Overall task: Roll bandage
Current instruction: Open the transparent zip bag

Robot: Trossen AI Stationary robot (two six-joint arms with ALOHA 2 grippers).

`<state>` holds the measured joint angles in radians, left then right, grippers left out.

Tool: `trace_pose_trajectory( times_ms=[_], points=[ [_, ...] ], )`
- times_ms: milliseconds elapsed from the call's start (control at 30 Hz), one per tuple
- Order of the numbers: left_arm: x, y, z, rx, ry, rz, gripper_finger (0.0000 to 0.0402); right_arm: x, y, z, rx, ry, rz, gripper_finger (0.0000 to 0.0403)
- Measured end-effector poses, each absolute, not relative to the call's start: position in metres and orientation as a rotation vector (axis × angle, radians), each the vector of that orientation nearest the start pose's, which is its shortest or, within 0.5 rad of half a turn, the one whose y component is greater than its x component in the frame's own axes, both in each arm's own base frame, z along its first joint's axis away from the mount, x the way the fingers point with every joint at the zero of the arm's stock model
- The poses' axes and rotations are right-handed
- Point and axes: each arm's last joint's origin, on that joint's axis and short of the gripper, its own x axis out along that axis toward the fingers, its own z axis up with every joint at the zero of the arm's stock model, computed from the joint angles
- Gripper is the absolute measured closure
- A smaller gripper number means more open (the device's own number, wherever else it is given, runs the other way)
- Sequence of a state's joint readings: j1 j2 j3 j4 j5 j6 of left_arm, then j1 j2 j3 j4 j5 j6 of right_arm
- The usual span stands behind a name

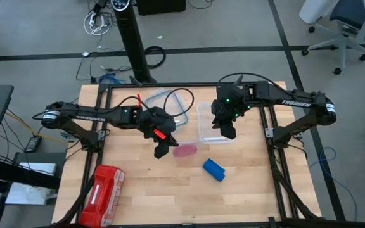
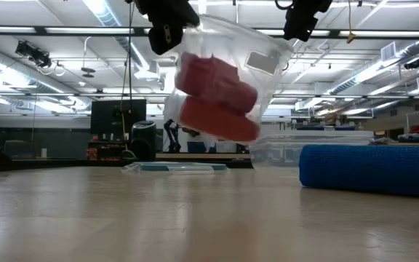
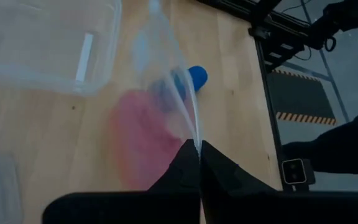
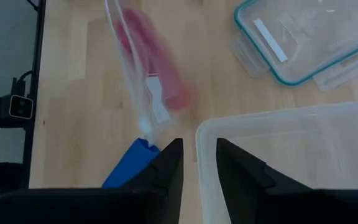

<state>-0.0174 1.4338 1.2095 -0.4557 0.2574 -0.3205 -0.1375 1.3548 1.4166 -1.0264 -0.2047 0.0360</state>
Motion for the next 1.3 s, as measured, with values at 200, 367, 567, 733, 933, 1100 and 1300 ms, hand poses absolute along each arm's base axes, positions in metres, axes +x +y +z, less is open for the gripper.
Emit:
trace_pose_trajectory(
  times_ms=[200,367,567,733,933,1100,1300],
  points=[
    [0.318,-0.012,0.295,-0.363,0.770,-0.118,0.0401,0.258,-0.029,0.358,0.227,0.952,0.050,0.0310],
    [0.327,-0.012,0.281,-0.357,0.809,-0.114,0.0401,0.258,-0.024,0.357,0.239,0.954,0.065,0.0309],
    [0.340,-0.013,0.271,-0.353,0.783,-0.118,0.0401,0.258,-0.022,0.357,0.243,0.957,0.066,0.0311],
    [0.352,-0.014,0.269,-0.355,0.710,-0.129,0.0401,0.255,-0.022,0.356,0.250,0.990,0.060,0.0312],
    [0.359,-0.014,0.259,-0.424,0.543,-0.133,0.0401,0.247,-0.021,0.351,0.275,1.090,0.069,0.0312],
    [0.354,-0.016,0.241,-0.488,0.491,-0.070,0.0401,0.241,-0.017,0.349,0.288,1.150,0.099,0.0314],
    [0.350,-0.019,0.231,-0.476,0.554,-0.030,0.0401,0.240,-0.010,0.350,0.239,1.144,0.149,0.0316]
  ],
)
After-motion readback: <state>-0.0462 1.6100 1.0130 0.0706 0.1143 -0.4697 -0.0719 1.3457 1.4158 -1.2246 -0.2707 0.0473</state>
